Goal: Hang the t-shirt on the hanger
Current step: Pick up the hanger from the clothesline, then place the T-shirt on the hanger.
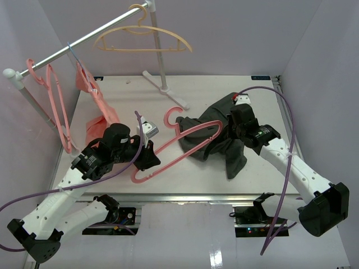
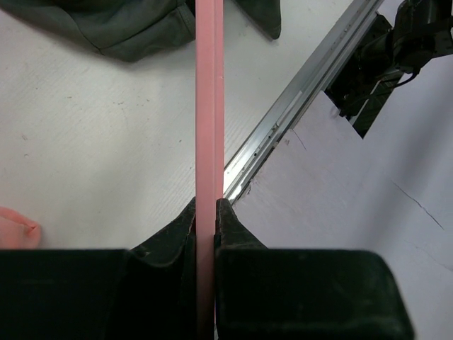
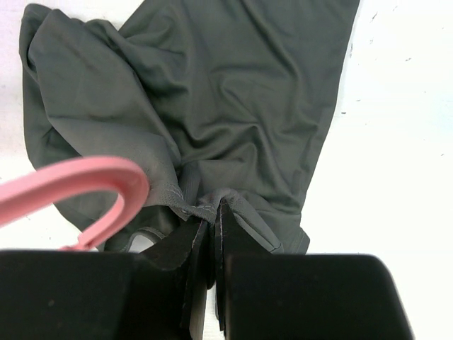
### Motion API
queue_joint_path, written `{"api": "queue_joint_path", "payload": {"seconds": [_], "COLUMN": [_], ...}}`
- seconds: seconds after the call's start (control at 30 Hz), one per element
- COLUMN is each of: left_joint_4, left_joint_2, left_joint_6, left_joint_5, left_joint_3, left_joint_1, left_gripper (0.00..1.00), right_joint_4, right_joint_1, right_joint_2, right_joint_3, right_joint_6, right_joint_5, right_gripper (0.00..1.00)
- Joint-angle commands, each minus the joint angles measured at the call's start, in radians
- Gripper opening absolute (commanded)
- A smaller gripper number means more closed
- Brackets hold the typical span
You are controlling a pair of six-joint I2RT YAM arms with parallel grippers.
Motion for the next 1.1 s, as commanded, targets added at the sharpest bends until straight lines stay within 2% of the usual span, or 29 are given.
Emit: {"api": "queue_joint_path", "payload": {"seconds": [0.0,0.3,0.77,1.07], "left_joint_4": [0.017,0.014,0.072,0.106], "left_joint_2": [-0.031,-0.070,0.016,-0.011], "left_joint_6": [0.016,0.014,0.035,0.060], "left_joint_5": [0.070,0.081,0.095,0.085], "left_joint_3": [0.031,0.014,0.013,-0.020], "left_joint_1": [-0.003,-0.004,-0.004,-0.019], "left_gripper": [0.00,0.00,0.00,0.00], "right_joint_4": [-0.001,-0.014,-0.042,-0.042], "right_joint_1": [-0.019,-0.047,-0.047,-0.047], "right_joint_2": [-0.017,-0.011,-0.075,-0.065], "right_joint_3": [0.058,0.076,0.095,0.111], "right_joint_6": [-0.018,-0.025,-0.048,-0.060], "right_joint_5": [-0.015,-0.038,-0.100,-0.124], "right_gripper": [0.08,0.08,0.08,0.08]}}
